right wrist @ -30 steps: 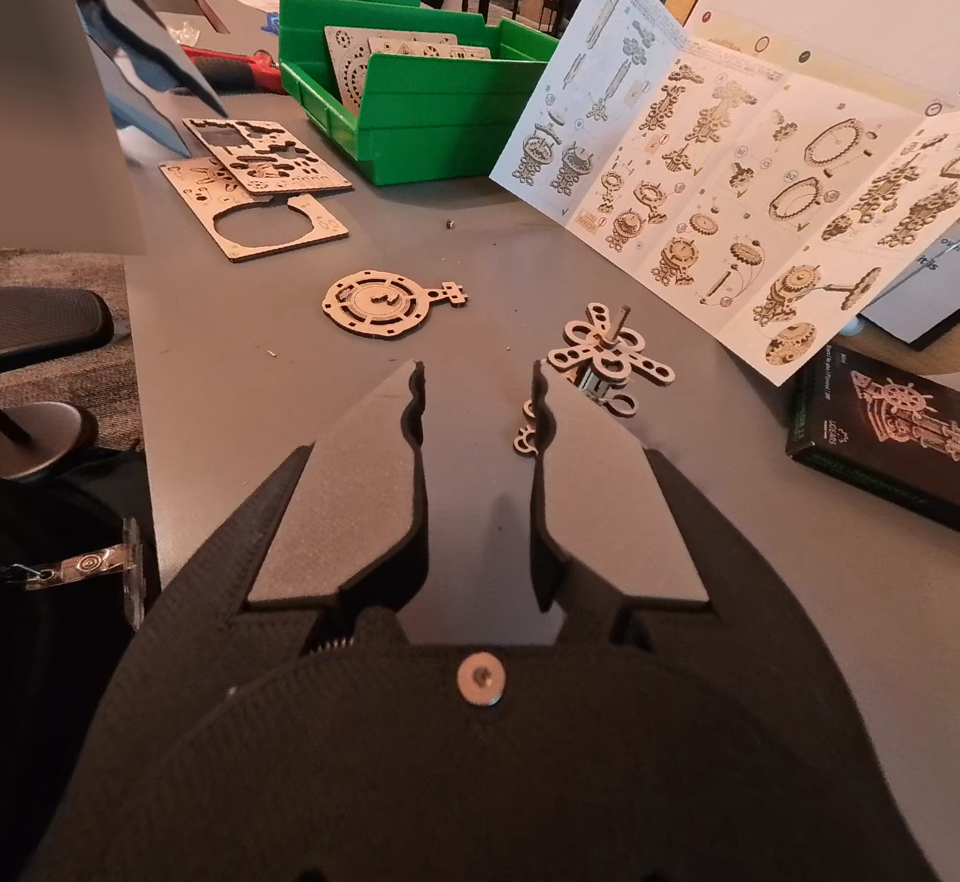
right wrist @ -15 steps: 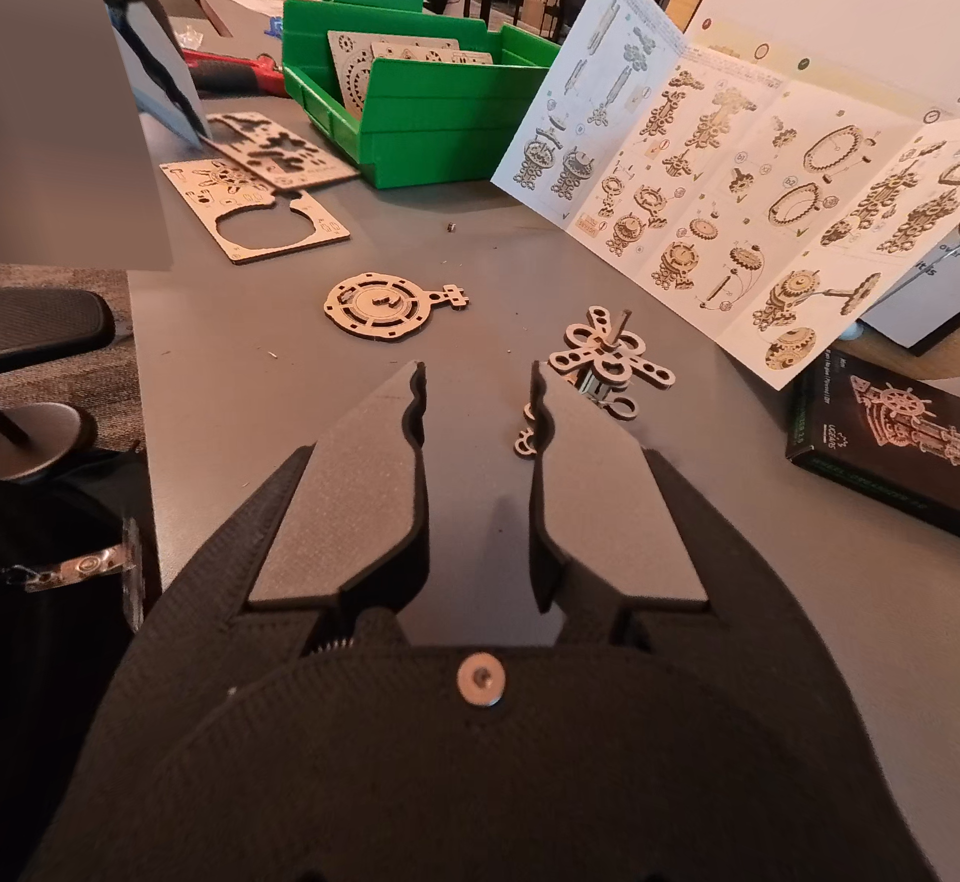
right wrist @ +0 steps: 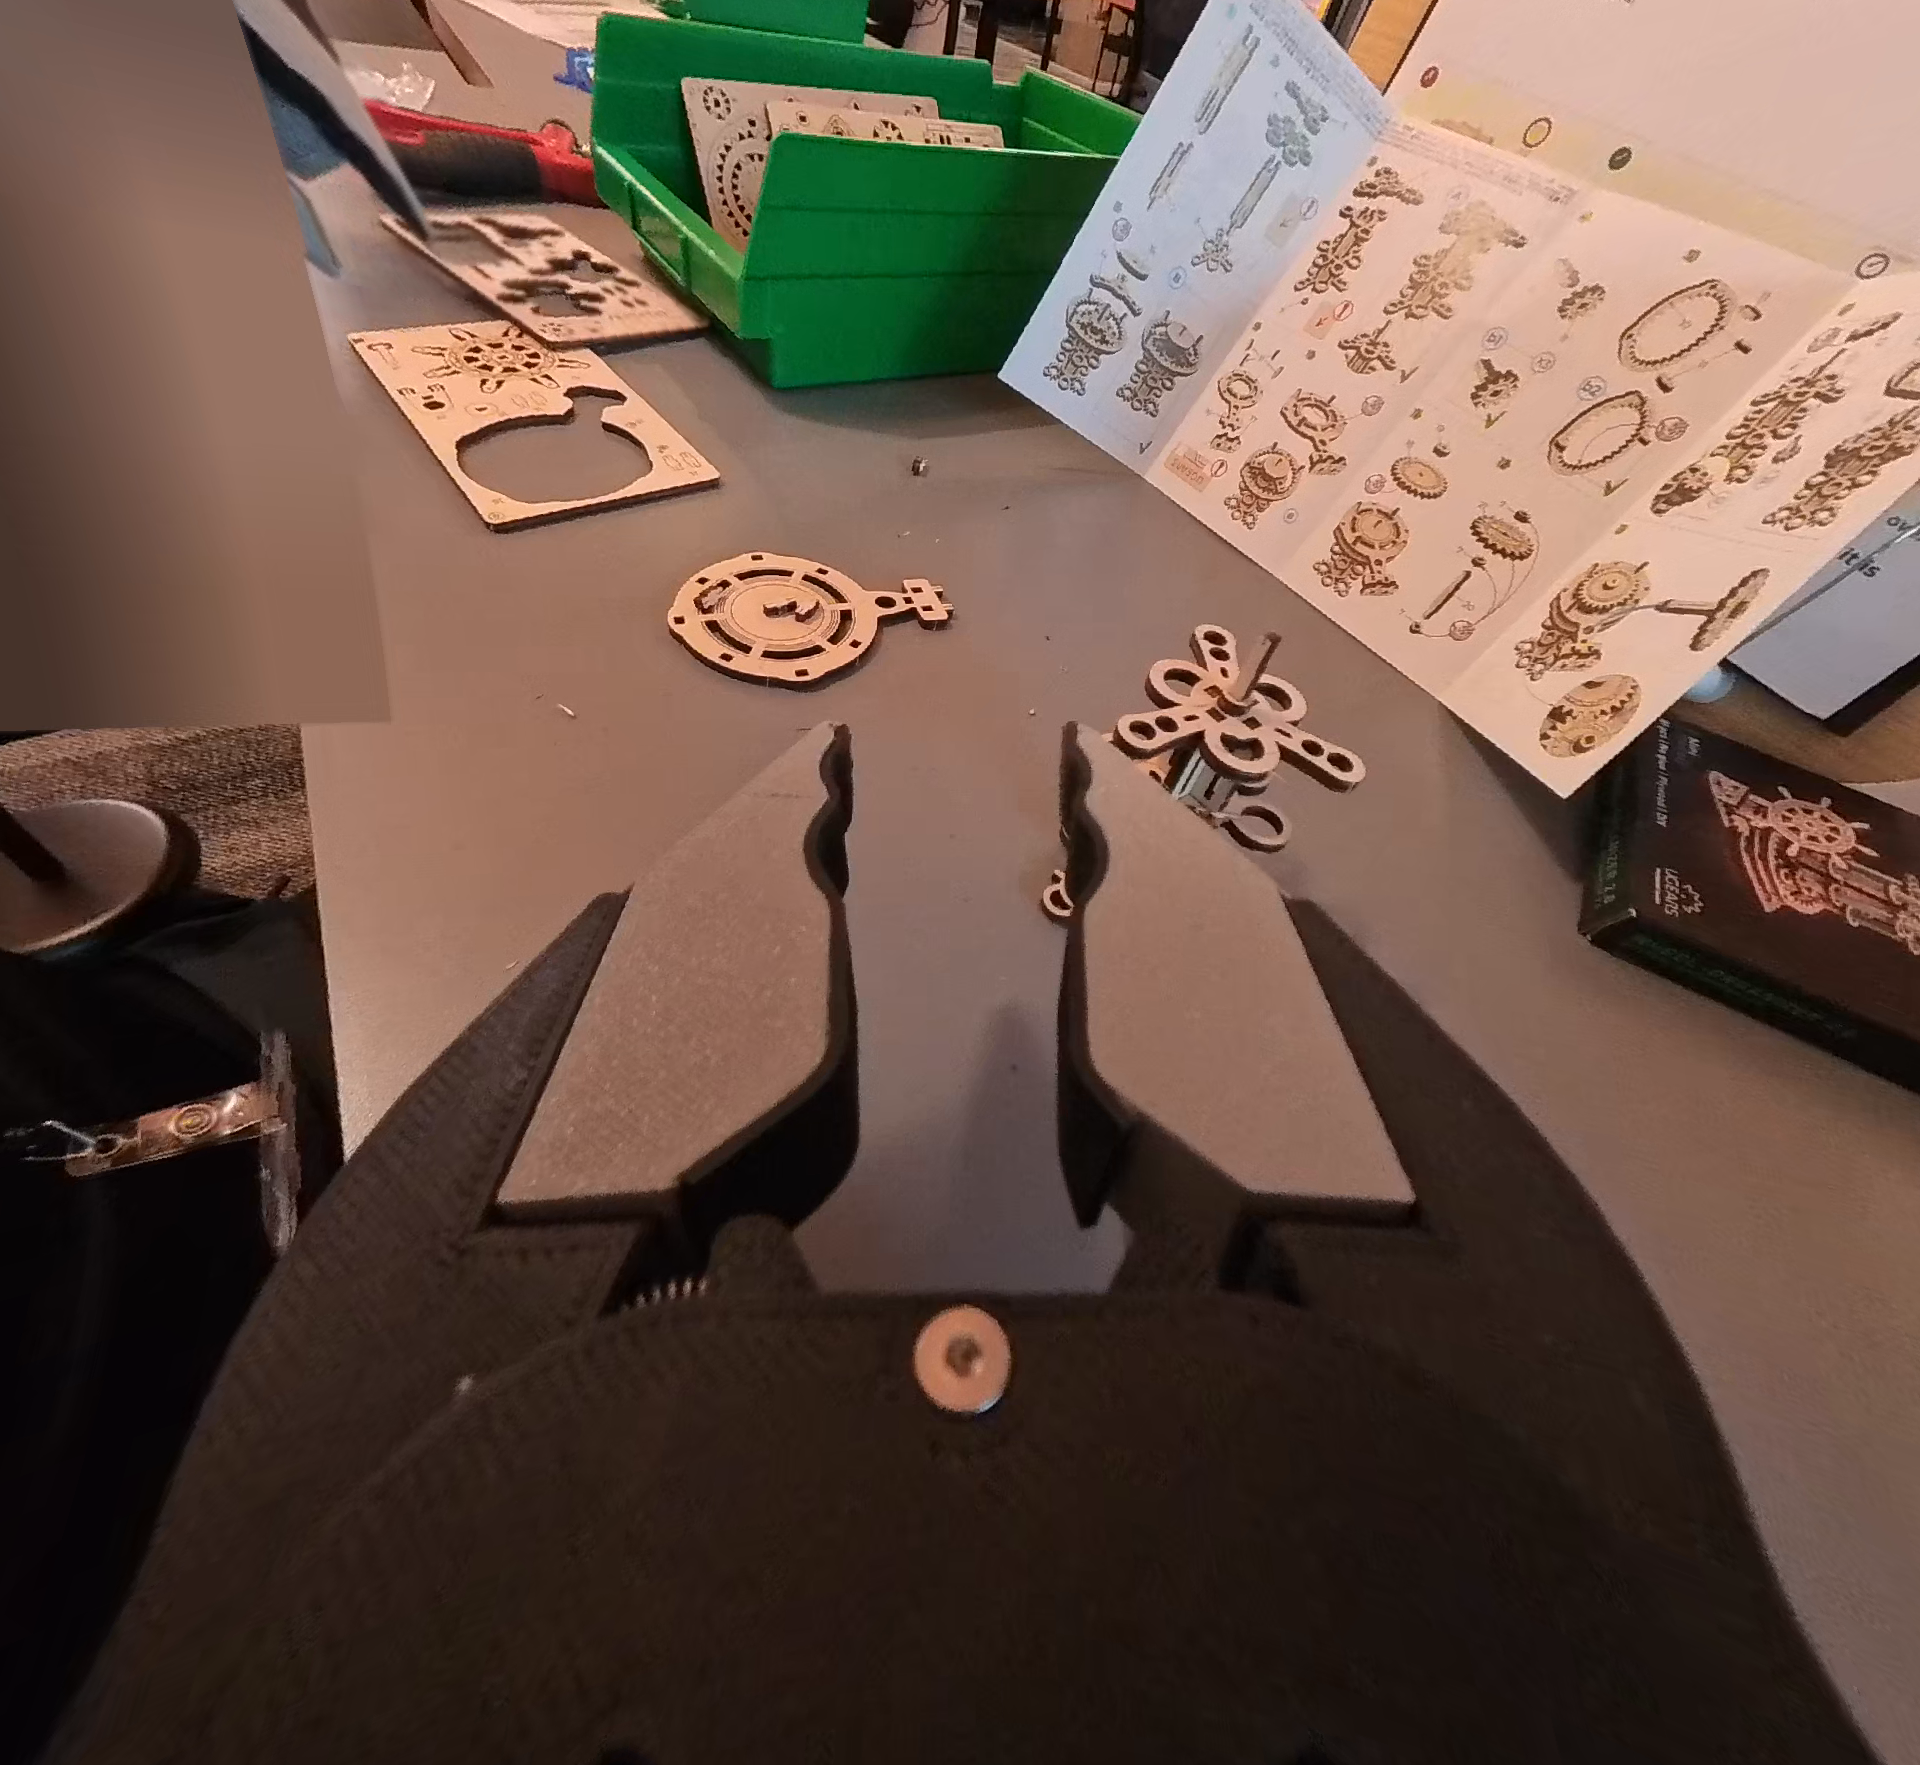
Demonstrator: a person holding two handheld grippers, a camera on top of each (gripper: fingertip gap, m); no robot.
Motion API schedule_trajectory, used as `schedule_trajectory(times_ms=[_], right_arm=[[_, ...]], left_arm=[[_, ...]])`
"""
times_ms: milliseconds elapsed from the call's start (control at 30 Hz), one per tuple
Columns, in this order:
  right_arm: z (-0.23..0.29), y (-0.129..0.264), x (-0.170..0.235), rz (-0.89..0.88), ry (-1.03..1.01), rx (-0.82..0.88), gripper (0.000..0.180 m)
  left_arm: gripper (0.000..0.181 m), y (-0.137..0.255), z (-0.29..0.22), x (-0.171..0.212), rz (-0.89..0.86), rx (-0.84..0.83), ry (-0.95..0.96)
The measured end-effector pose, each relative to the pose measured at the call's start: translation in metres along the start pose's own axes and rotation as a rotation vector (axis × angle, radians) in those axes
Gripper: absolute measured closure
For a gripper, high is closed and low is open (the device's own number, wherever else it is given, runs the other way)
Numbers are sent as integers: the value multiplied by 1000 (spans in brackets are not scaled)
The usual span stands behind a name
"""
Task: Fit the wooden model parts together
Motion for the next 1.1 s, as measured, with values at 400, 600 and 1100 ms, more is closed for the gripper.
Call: schedule_trajectory(times_ms=[400,600,1100], right_arm=[[-1,1,-1,-11,-9,-5,144],[1,1,-1,-9,0,-6,144],[0,1,-1,-12,-4,-7,144]], left_arm=[[123,-25,-58,-17,12,186,-76],[126,-28,-76,-27,5,274,-131],[132,-24,10,-26,106,-251,8]])
Point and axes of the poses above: each gripper's, where its closed fingertips meet, y back along the fingers, x out of its underside, z = x × y across the jaws, the point moved 6 cm from there along y, back along the fingers, and after that the axes turned 13 degrees about z, right-handed, at the moved point
